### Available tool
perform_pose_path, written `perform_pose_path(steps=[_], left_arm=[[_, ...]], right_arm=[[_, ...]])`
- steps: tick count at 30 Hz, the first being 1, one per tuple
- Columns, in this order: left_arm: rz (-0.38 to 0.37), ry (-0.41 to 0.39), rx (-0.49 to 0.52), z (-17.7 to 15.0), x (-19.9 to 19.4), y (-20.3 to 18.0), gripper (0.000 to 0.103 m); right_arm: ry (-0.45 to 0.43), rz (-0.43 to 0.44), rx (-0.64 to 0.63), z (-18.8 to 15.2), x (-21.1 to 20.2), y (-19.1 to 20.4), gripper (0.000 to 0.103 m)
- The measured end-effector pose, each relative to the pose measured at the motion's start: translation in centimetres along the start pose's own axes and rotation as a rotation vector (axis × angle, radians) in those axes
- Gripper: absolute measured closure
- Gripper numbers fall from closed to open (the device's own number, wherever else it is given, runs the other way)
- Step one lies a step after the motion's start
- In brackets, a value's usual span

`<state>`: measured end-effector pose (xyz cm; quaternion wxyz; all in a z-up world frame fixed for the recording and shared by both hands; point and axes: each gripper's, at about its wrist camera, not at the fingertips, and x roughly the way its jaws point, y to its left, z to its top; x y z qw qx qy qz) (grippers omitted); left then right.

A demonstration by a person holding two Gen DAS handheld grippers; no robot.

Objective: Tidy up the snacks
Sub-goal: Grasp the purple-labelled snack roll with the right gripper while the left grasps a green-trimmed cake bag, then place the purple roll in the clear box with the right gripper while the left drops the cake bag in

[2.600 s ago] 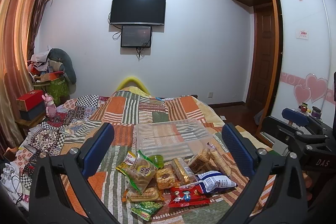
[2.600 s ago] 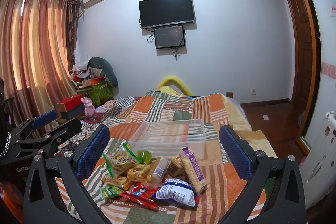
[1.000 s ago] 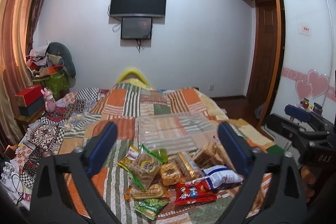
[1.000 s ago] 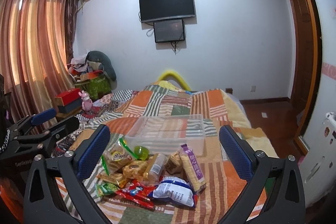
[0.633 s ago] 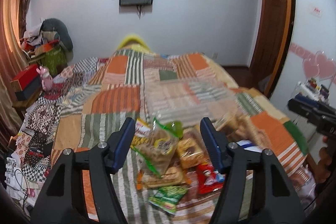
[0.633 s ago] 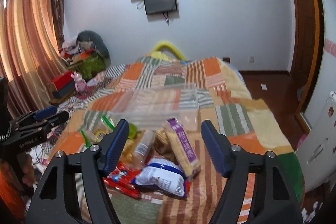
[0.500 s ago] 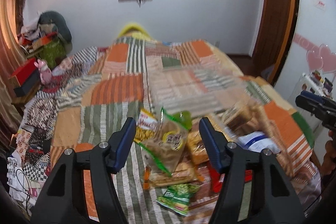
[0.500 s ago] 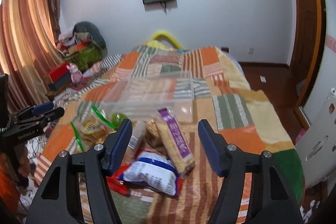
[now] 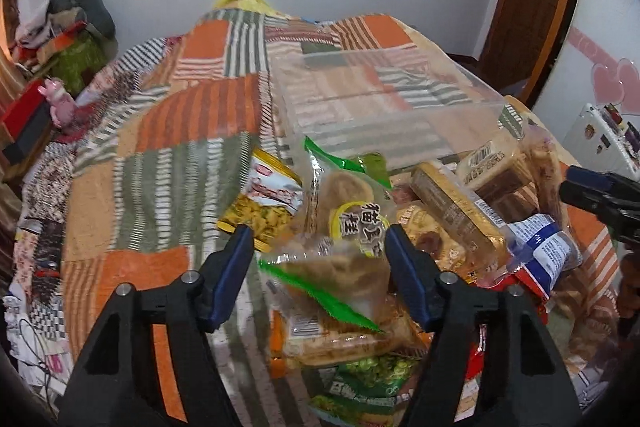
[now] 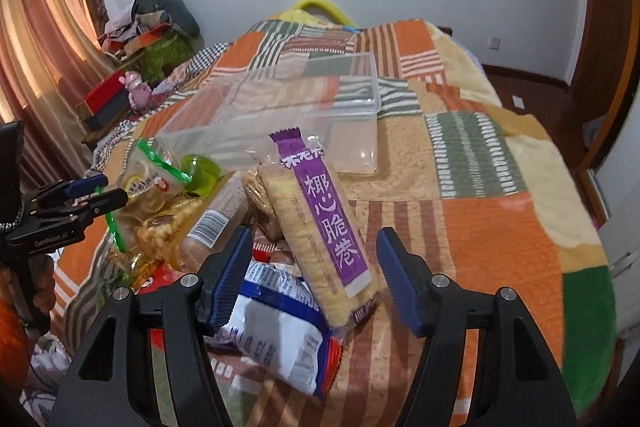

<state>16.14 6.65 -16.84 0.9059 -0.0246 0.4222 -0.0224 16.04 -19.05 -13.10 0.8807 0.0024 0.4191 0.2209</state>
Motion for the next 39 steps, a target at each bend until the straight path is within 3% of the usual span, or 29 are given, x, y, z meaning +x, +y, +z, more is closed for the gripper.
perform_pose_path(steps=[3, 8, 13, 17, 21, 27, 39], left_arm=[[0.002, 0.012, 0.004, 0.1, 1.1, 0.2, 0.022], [-0.023, 0.053, 0.019, 0.0, 2.8, -0.2, 0.021], [-0.007, 0.048, 0.023, 0.1, 4.0, -0.7, 0.021], [-0.030, 0.063, 0.004, 0.1, 4.4, -0.5, 0.041], [-0.041, 0.058, 0.002, -0.2, 3.9, -0.6, 0.050], [-0.033, 0.018, -0.002, -0.4, 2.1, -0.5, 0.051], [-0.011, -0.115, -0.018, 2.2, -2.6, -0.3, 0.051]], right_arm=[[0.023, 0.011, 0.017, 0.2, 1.1, -0.4, 0.042], [0.051, 0.020, 0.017, 0.2, 2.2, -0.8, 0.046], [0.071, 0.021, 0.024, 0.1, 2.7, -1.0, 0.056], [0.061, 0.024, 0.026, 0.1, 2.5, -1.1, 0.058], [0.042, 0.025, 0.018, 0.2, 2.1, -1.0, 0.065], [0.008, -0.013, 0.003, 0.8, 1.2, -1.0, 0.081], [-0.092, -0.011, 0.009, 3.0, -1.8, -1.1, 0.082]])
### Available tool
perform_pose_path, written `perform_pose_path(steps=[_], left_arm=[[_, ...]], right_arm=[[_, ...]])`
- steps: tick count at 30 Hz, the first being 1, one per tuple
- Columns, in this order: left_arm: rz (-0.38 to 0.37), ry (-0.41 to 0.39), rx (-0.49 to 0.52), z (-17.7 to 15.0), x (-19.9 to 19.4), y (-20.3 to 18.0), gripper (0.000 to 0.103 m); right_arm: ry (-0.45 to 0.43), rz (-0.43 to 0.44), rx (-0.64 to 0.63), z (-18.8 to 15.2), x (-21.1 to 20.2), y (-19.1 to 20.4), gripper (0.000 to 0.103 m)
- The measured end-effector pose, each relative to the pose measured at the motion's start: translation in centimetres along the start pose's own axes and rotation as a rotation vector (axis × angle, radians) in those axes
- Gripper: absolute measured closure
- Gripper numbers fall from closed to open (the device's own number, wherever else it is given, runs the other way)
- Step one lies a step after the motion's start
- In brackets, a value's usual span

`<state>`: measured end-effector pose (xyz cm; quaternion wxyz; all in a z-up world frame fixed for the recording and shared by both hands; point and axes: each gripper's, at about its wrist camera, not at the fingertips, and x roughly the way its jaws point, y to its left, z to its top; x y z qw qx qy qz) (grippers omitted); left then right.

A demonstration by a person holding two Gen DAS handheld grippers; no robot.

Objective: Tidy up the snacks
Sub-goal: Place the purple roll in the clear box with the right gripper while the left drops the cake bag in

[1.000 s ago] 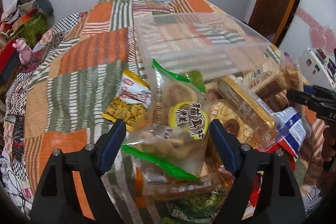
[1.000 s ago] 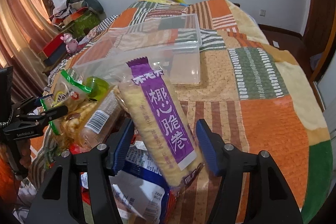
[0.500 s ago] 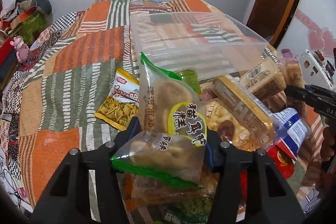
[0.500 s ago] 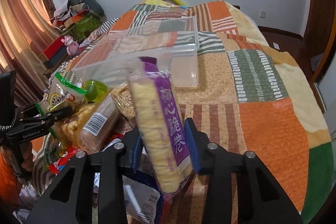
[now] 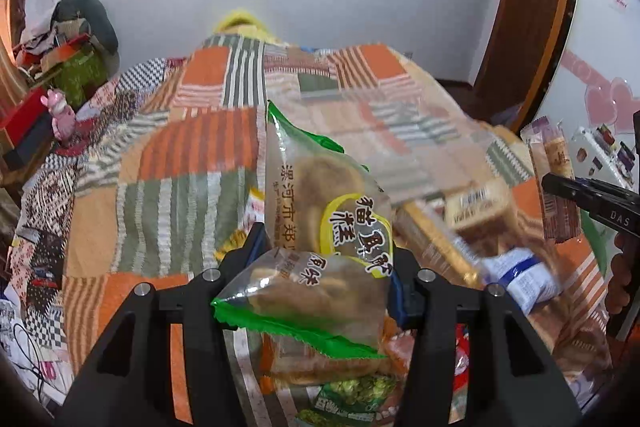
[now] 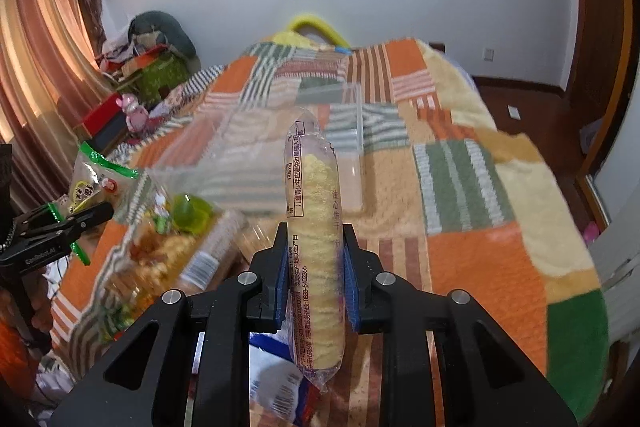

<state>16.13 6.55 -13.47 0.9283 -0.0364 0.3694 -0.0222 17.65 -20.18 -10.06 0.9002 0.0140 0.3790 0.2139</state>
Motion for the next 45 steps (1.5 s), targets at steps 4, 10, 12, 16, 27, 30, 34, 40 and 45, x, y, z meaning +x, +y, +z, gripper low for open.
perform_pose_path(steps=[4, 10, 12, 16, 27, 30, 34, 40, 45], left_arm=[[0.000, -0.046, 0.009, 2.0, -0.6, -0.5, 0.051], [-0.007, -0.087, 0.014, 4.8, -0.2, -0.9, 0.051], [-0.008, -0.098, 0.015, 5.8, 0.3, -1.0, 0.051], [-0.006, -0.104, 0.012, 7.5, 1.8, -1.2, 0.051], [0.039, -0.033, 0.004, 9.5, 8.3, -0.9, 0.051], [0.047, -0.012, 0.007, 9.7, 9.9, -0.7, 0.051], [0.051, 0.014, 0.007, 9.9, 11.6, -0.6, 0.051], [0.044, 0.054, -0.003, 9.8, 13.1, -0.6, 0.051], [0.050, 0.079, 0.016, 9.7, 14.1, -0.8, 0.050]], right_arm=[[-0.049, 0.007, -0.005, 1.7, -0.6, 0.5, 0.082], [-0.100, 0.014, -0.013, 4.2, 0.2, 1.1, 0.082], [-0.107, 0.020, -0.015, 4.8, 0.5, 1.5, 0.082], [-0.106, 0.028, -0.020, 6.1, 2.3, 1.8, 0.082], [-0.030, 0.037, -0.021, 7.9, 7.6, 2.1, 0.082], [-0.006, 0.036, -0.027, 8.3, 8.8, 2.2, 0.082], [0.023, 0.037, -0.030, 8.4, 10.1, 2.3, 0.082], [0.056, 0.046, -0.021, 8.7, 11.3, 2.4, 0.082], [0.077, 0.041, -0.038, 8.8, 11.8, 2.8, 0.082]])
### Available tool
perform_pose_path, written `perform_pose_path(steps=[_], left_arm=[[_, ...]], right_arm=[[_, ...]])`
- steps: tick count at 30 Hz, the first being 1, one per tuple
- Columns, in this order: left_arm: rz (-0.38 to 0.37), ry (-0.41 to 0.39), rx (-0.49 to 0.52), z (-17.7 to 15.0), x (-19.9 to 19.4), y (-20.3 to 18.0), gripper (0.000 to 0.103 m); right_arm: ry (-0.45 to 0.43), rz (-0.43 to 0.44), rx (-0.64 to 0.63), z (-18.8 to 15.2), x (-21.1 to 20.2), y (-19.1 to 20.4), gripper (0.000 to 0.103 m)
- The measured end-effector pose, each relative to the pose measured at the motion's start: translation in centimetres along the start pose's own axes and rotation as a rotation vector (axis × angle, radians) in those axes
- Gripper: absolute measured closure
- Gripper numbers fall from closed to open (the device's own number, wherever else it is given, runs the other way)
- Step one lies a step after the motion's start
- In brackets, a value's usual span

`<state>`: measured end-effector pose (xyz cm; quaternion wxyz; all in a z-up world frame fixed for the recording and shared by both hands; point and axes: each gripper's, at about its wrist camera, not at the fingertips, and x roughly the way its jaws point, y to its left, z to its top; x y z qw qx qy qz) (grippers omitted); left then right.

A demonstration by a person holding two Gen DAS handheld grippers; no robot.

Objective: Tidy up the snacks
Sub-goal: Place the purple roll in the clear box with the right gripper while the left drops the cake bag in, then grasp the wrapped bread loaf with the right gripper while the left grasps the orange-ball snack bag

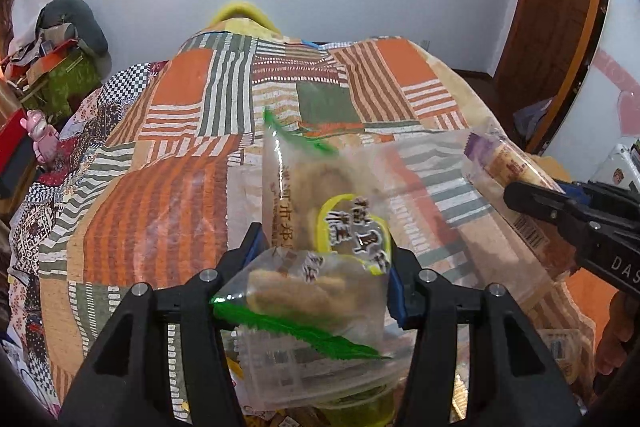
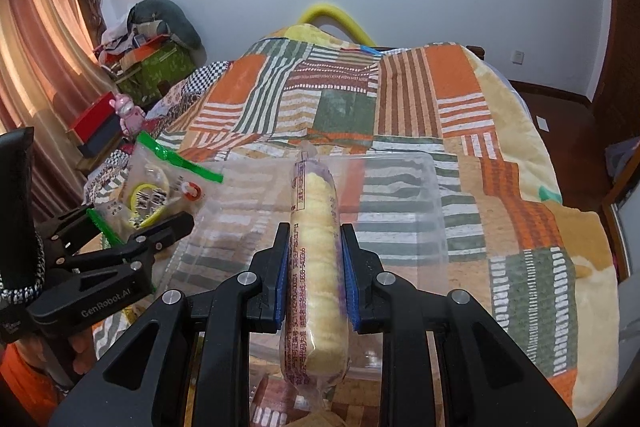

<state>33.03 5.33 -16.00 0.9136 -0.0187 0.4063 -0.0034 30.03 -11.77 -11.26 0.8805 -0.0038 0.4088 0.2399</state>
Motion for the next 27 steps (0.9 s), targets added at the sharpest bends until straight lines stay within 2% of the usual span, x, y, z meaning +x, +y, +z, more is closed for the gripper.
perform_pose_path(steps=[5, 12, 15, 21, 27], left_arm=[[0.005, 0.000, 0.010, -0.2, -0.2, -0.3, 0.045], [0.017, -0.044, 0.021, -0.3, -3.0, -0.5, 0.035], [0.023, -0.064, 0.024, -0.4, -4.6, -0.5, 0.030], [0.035, -0.087, 0.035, -1.5, -7.8, -0.4, 0.021], [0.040, -0.080, 0.025, -3.4, -10.5, 0.5, 0.017]], right_arm=[[0.015, 0.000, -0.002, 0.0, -0.2, 0.2, 0.080], [-0.027, -0.003, -0.015, 0.1, -2.6, 0.5, 0.064], [-0.047, -0.006, -0.022, -0.2, -4.0, 0.7, 0.060], [-0.071, -0.015, -0.039, -1.1, -7.0, 1.0, 0.057], [-0.080, -0.024, -0.037, -2.8, -9.9, 0.8, 0.055]])
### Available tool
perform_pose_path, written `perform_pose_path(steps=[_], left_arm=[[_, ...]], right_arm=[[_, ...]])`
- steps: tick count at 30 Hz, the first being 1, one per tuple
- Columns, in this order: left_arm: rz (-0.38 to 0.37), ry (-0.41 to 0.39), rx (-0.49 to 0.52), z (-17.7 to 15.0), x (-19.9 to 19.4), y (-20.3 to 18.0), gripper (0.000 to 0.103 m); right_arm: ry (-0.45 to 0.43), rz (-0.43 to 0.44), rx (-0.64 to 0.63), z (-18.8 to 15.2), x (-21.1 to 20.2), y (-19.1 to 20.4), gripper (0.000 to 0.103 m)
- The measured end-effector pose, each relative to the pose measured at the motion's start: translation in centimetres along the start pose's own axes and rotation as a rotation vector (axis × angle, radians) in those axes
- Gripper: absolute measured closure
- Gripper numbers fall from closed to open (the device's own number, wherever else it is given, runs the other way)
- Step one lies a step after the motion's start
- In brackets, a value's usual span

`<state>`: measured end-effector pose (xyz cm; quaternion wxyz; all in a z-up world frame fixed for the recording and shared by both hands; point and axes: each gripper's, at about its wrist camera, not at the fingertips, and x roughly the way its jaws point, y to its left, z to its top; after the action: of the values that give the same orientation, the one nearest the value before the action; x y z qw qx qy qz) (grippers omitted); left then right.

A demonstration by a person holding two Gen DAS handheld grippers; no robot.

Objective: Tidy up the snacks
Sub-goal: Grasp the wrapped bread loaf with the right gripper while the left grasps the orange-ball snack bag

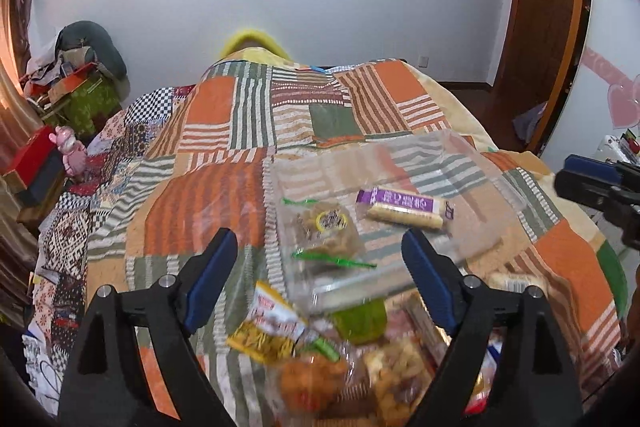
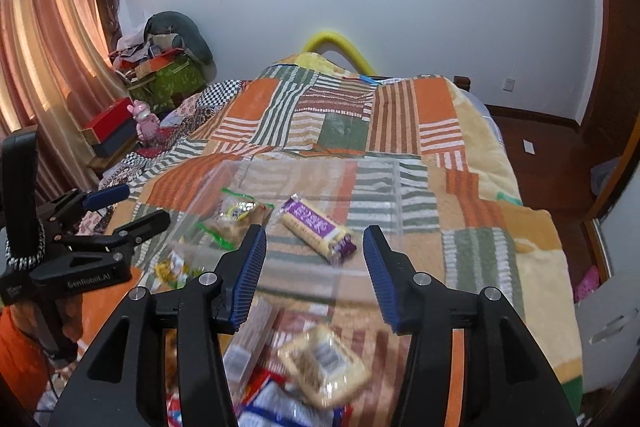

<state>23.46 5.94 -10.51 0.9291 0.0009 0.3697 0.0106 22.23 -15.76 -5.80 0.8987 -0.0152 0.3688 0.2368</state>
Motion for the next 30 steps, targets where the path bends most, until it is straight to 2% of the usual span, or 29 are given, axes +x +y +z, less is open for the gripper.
perform_pose_path(steps=[6, 11, 18, 23, 30], left_arm=[[0.021, 0.032, 0.007, -2.8, -1.5, 1.2, 0.015], [0.026, 0.084, -0.009, -5.3, -1.1, 2.5, 0.014], [0.009, 0.181, -0.042, -9.2, 1.2, 3.9, 0.014], [-0.016, 0.246, -0.040, -11.3, 3.3, 3.2, 0.014], [-0.066, 0.275, -0.066, -11.8, 5.4, 2.4, 0.014]], right_arm=[[0.003, -0.025, -0.005, -2.1, -2.0, -0.3, 0.050], [0.042, -0.039, -0.013, -4.2, -1.8, -0.5, 0.047], [0.131, -0.042, -0.013, -7.1, 0.3, -1.0, 0.042], [0.193, -0.027, -0.009, -8.4, 2.2, -1.4, 0.041], [0.254, -0.015, -0.015, -9.0, 4.4, -1.4, 0.033]])
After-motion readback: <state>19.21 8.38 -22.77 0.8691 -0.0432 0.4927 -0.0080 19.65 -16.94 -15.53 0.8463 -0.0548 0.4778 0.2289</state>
